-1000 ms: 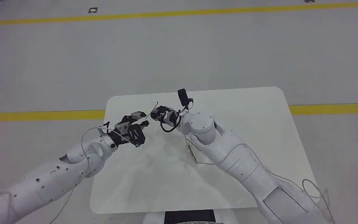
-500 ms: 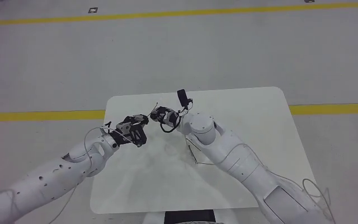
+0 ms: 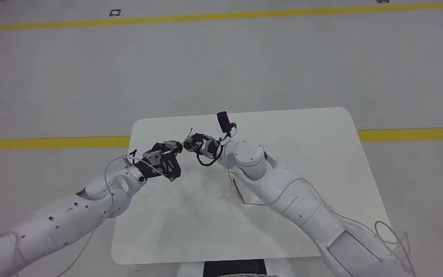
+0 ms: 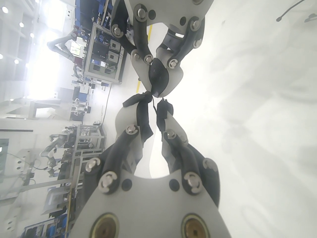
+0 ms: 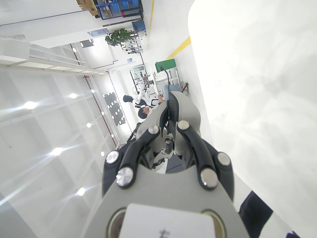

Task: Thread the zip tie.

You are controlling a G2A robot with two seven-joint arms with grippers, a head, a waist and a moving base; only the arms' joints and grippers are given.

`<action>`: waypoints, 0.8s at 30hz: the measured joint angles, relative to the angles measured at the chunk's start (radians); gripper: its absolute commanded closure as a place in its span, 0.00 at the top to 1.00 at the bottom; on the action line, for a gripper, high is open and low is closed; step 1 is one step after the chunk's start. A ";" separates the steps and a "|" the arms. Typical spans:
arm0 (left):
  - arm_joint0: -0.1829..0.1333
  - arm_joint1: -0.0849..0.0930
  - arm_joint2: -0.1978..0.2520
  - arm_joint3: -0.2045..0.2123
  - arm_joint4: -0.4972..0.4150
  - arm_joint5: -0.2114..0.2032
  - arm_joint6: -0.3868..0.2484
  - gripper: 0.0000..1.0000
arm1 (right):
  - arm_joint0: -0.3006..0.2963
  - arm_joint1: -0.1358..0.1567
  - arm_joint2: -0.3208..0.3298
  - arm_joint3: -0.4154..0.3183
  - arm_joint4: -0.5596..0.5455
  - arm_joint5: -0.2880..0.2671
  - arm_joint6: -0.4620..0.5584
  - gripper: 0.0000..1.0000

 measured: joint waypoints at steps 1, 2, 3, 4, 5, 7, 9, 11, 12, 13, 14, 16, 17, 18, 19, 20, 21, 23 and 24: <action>-0.002 0.001 0.004 0.000 0.000 0.002 -0.002 0.09 | 0.000 0.001 -0.001 -0.001 0.000 0.000 0.001 0.00; -0.004 0.002 0.007 0.000 0.000 0.004 -0.003 0.09 | 0.000 0.001 -0.002 -0.001 0.000 0.000 0.002 0.00; -0.006 0.003 0.011 0.001 0.000 0.007 -0.004 0.08 | 0.000 0.002 -0.003 -0.002 0.000 0.000 0.003 0.00; -0.008 0.004 0.015 0.001 0.000 0.009 -0.006 0.07 | 0.001 0.002 -0.005 -0.002 0.000 0.000 0.005 0.00; -0.010 0.005 0.018 0.000 0.000 0.010 -0.007 0.04 | 0.001 0.003 -0.006 -0.002 -0.001 0.000 0.006 0.00; -0.014 0.007 0.024 -0.001 0.000 0.012 -0.010 0.02 | 0.002 0.004 -0.008 -0.003 0.000 0.000 0.007 0.00; -0.017 0.008 0.030 -0.002 0.000 0.014 -0.013 0.00 | 0.003 0.005 -0.010 -0.004 0.000 0.000 0.009 0.00; -0.020 0.009 0.035 -0.002 0.000 0.015 -0.015 0.07 | 0.004 0.006 -0.012 -0.005 0.001 0.000 0.010 0.00; -0.022 0.009 0.038 -0.003 0.000 0.016 -0.016 0.15 | 0.004 0.007 -0.013 -0.005 0.002 0.000 0.010 0.00; -0.024 0.009 0.040 -0.004 0.000 0.017 -0.017 0.22 | 0.005 0.007 -0.014 -0.005 0.003 0.000 0.010 0.00; -0.026 0.009 0.043 -0.005 0.000 0.017 -0.017 0.29 | 0.005 0.008 -0.014 -0.004 0.004 0.000 0.009 0.00; -0.029 0.009 0.048 -0.007 0.000 0.018 -0.017 0.39 | 0.006 0.008 -0.015 -0.003 0.010 0.000 0.003 0.00; -0.031 0.009 0.051 -0.008 0.000 0.018 -0.017 0.44 | 0.006 0.008 -0.015 -0.002 0.012 0.000 0.000 0.00; -0.033 0.009 0.054 -0.009 0.000 0.018 -0.016 0.47 | 0.006 0.008 -0.015 -0.001 0.015 0.000 -0.004 0.00; -0.034 0.008 0.056 -0.010 0.000 0.018 -0.016 0.48 | 0.007 0.008 -0.016 0.000 0.017 0.000 -0.006 0.00; -0.036 0.008 0.059 -0.010 0.000 0.018 -0.016 0.48 | 0.007 0.008 -0.016 0.001 0.020 0.000 -0.009 0.00; -0.037 0.007 0.062 -0.011 0.000 0.018 -0.016 0.49 | 0.008 0.008 -0.017 0.002 0.022 0.000 -0.012 0.00; -0.040 0.007 0.066 -0.010 0.000 0.018 -0.015 0.48 | 0.009 0.008 -0.020 0.003 0.026 0.000 -0.014 0.00; -0.041 0.006 0.068 -0.009 0.000 0.019 -0.015 0.48 | 0.010 0.008 -0.022 0.004 0.027 0.000 -0.015 0.00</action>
